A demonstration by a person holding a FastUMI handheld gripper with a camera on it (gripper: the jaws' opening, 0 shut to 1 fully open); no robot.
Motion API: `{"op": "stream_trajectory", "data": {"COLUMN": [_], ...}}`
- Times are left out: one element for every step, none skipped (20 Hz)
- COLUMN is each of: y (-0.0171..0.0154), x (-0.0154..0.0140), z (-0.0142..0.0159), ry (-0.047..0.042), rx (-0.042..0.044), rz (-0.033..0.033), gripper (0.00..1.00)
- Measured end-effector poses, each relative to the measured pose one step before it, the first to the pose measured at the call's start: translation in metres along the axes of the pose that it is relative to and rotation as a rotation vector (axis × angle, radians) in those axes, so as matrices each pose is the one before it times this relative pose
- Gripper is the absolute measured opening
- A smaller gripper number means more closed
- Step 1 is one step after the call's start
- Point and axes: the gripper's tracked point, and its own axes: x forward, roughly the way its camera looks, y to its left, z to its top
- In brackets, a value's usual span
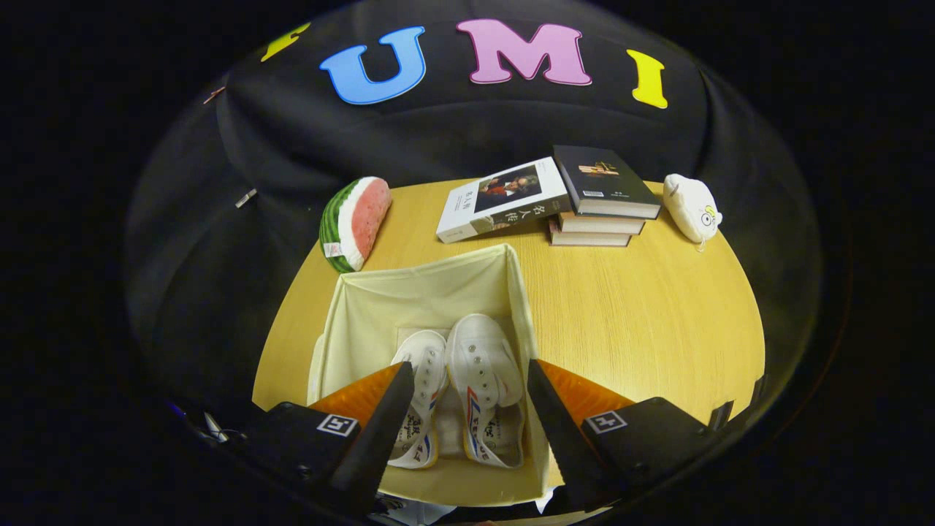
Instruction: Open the storage box then place both shoes into the box .Put the left shoe in first, then the right shoe, with the right side of both shoes facing outward in a uniform manner.
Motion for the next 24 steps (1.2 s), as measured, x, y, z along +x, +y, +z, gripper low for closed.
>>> {"op": "stream_trajectory", "data": {"y": [-0.00603,-0.00572,-0.00718,-0.01210,-0.01247,-0.01249,-0.01351,-0.01340,-0.01254,-0.01580,-0.01479,-0.01371,-0.01304,-0.01190,-0.01317,-0.01368,-0.01449,-0.01323,-0.01259,-0.01184,-0.01069,-0.00957,-0.00896,-0.00641], "x": [-0.00277,-0.00551,-0.00468,-0.00562,-0.00514,-0.00456,-0.00406,-0.00533,-0.00524,-0.00664,-0.00475,-0.00372,-0.00385,-0.00407,-0.00402,-0.00378,-0.00451,-0.00395,-0.00396,-0.00457,-0.00422,-0.00446,-0.00344,-0.00522], "z": [0.01069,0.01224,0.01242,0.01389,0.01490,0.01509,0.01478,0.01277,0.01394,0.00898,0.01229,0.01009,0.00975,0.00868,0.00904,0.00900,0.01016,0.00899,0.00826,0.00736,0.00849,0.00986,0.00890,0.00723], "ry": [-0.03454,-0.03707,-0.03506,-0.03936,-0.04288,-0.04335,-0.04033,-0.03574,-0.03647,-0.03640,-0.03379,-0.02960,-0.02263,-0.02465,-0.02274,-0.02762,-0.02980,-0.02710,-0.02580,-0.01876,-0.02390,-0.03124,-0.02920,-0.02220], "rx": [0.01048,0.01500,0.01220,0.00474,0.00102,-0.00022,-0.00121,0.00435,0.00495,-0.00346,-0.00848,-0.00583,-0.00084,-0.00237,-0.00578,-0.01104,-0.01542,-0.01680,-0.01646,-0.01727,-0.01666,-0.01965,-0.01452,-0.00440], "rz": [0.00669,0.01039,0.00676,-0.00345,-0.00483,-0.00310,-0.00258,-0.00257,-0.00135,-0.00516,-0.01026,-0.00967,-0.00742,-0.00566,-0.00859,-0.01014,-0.01015,-0.01116,-0.01072,-0.01140,-0.00920,-0.01063,-0.01142,-0.00651], "gripper": [0.97,0.99,0.99,0.99,0.99,0.99,0.99,0.99,0.99,0.99,0.99,0.99,0.99,0.99,0.99,0.99,0.98,0.98,0.99,0.99,0.99,0.99,0.99,0.98]}}
